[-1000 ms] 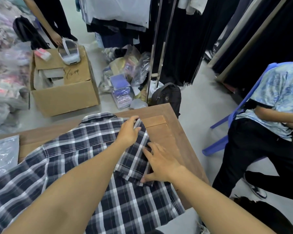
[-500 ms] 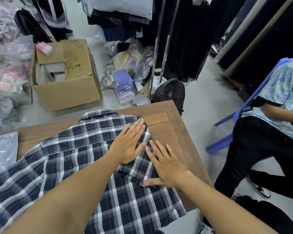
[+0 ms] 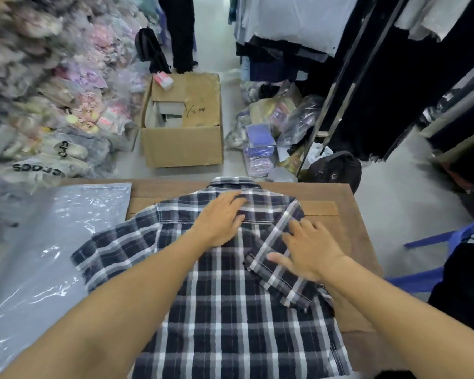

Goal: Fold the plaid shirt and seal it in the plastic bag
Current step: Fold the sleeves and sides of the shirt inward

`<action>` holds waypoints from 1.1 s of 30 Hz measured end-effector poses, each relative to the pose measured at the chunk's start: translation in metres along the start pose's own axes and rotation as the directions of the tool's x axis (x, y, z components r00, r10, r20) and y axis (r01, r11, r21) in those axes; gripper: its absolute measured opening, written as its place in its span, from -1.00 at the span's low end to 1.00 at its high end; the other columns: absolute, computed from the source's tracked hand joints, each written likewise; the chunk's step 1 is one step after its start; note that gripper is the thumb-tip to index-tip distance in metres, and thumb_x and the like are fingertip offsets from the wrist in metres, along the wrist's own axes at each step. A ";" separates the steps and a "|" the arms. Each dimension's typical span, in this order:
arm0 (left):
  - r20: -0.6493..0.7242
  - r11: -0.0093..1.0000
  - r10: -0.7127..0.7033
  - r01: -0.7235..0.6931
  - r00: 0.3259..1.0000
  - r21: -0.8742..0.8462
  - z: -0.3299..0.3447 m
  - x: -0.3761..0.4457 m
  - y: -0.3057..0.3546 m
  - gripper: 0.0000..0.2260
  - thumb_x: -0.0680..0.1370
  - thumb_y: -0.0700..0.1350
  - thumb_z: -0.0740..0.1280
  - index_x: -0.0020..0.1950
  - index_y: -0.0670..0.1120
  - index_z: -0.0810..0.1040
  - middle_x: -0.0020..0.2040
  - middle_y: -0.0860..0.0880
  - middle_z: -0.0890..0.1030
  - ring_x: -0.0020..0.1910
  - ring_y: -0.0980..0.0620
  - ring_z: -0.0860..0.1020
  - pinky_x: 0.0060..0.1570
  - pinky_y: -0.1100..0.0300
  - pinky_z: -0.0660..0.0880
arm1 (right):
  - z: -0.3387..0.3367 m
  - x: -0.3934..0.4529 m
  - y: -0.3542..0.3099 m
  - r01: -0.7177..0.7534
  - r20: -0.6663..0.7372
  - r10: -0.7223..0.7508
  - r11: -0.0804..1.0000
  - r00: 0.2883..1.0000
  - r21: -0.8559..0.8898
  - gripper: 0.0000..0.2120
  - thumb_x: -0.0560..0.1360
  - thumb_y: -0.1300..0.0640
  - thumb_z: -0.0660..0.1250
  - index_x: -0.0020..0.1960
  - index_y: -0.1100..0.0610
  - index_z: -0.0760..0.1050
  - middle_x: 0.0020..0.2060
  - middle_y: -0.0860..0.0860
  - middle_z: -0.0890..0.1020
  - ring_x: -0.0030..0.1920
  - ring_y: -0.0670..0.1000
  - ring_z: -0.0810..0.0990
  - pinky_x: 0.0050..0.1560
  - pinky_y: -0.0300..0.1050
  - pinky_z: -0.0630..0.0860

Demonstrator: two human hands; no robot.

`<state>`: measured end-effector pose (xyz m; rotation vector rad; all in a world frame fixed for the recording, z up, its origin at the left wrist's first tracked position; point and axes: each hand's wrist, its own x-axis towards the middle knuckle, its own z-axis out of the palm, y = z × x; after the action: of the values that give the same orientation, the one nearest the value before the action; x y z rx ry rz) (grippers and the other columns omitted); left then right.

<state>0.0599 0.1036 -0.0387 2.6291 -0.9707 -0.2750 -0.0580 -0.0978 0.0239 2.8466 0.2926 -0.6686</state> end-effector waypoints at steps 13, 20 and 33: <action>-0.071 0.582 -0.812 0.794 0.579 -0.179 -0.057 -0.190 -0.181 -0.57 0.54 0.13 0.36 0.32 -0.08 0.51 0.27 -0.11 0.52 0.32 -0.17 0.39 0.25 -0.05 0.42 | -0.077 0.158 -0.175 0.260 -0.147 -0.222 0.901 0.964 0.348 -0.69 0.67 0.15 0.16 0.39 0.17 0.37 0.35 0.15 0.43 0.17 0.27 0.53 0.10 0.20 0.53; 0.045 0.451 -0.848 0.762 0.529 -0.464 -0.061 -0.196 -0.192 -0.81 0.45 0.02 0.51 -0.18 -0.01 0.53 -0.18 0.01 0.59 -0.11 -0.07 0.57 -0.15 0.13 0.46 | -0.070 0.191 -0.194 0.182 -0.065 -0.170 0.922 0.983 0.342 -0.54 0.64 0.23 0.15 0.53 0.08 0.23 0.41 0.15 0.34 0.35 0.26 0.40 0.22 0.24 0.47; 0.330 0.489 -0.391 0.497 0.859 -0.717 -0.101 -0.140 -0.049 -0.87 0.51 -0.01 0.42 0.01 -0.02 0.57 -0.08 0.06 0.61 -0.11 0.09 0.56 -0.09 0.16 0.50 | -0.081 0.186 -0.159 -0.242 0.242 -0.023 -0.166 0.970 0.956 -0.40 0.65 -0.19 -0.03 0.39 0.26 0.41 0.26 0.22 0.58 0.26 0.18 0.55 0.31 0.09 0.46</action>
<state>0.0130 0.2543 0.0463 1.9501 -0.0556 -0.7975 0.1017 0.1010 -0.0137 4.0111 -1.1741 -1.7384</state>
